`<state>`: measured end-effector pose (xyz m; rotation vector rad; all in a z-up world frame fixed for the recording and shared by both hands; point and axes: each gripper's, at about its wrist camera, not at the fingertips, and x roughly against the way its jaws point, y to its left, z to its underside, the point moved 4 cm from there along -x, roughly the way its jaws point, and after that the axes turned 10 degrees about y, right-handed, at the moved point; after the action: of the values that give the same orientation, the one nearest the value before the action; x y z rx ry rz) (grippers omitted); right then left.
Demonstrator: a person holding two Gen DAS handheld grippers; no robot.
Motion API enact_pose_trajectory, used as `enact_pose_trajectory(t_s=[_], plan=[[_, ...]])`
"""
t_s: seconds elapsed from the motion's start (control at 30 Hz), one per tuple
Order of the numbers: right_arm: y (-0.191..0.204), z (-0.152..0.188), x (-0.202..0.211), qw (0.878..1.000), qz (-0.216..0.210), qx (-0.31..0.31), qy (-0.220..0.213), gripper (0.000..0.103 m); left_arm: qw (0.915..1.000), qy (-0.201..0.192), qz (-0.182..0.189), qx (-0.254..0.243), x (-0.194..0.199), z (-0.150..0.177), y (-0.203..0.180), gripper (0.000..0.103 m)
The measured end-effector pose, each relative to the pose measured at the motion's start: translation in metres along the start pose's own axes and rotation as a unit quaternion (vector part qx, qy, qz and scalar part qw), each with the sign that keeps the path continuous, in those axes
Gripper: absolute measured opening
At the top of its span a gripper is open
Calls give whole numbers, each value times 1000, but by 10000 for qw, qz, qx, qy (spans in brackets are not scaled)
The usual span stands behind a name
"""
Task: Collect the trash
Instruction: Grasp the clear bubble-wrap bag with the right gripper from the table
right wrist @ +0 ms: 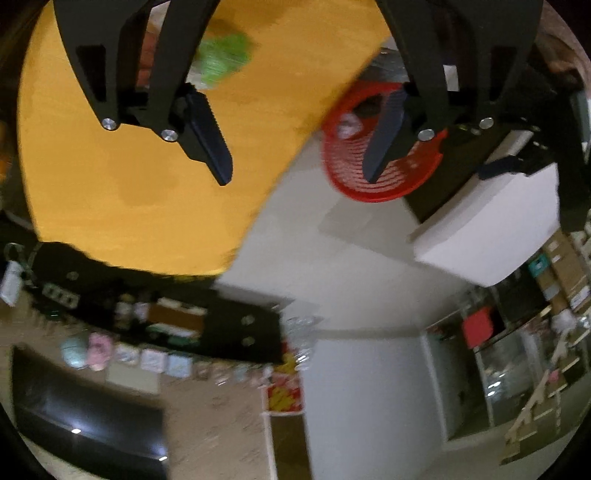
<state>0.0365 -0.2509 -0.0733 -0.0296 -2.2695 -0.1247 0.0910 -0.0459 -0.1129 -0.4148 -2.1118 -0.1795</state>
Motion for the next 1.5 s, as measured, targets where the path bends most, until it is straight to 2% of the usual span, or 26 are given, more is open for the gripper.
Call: enact_pose_trajectory(t_s=[0.1,0.3,0.7,0.9,1.1,1.33,1.5], plan=[[-30,16,24,9990,370,-191,-178,76,9998,-84,90,-129,11,1,-19,82],[-82,49,54,9943,828,-629,-253,76,9988,-140,246,-393,21,0,-59,82],[-135,112,81,9827,1285,-1317,-228,77,9935,33,556,-994,22,22,-125,82],[-149,138,79,9793,1317,-1536,-78,77,9887,229,750,-1278,12,34,-158,82],[-152,158,65,9802,1128,-1624,139,77,9832,372,856,-1570,0,47,-188,82],[-136,177,19,9836,770,-1501,632,77,9821,477,829,-1620,-8,50,-193,82],[-124,185,-9,9852,702,-1270,911,75,9826,564,788,-1586,-14,51,-191,82]])
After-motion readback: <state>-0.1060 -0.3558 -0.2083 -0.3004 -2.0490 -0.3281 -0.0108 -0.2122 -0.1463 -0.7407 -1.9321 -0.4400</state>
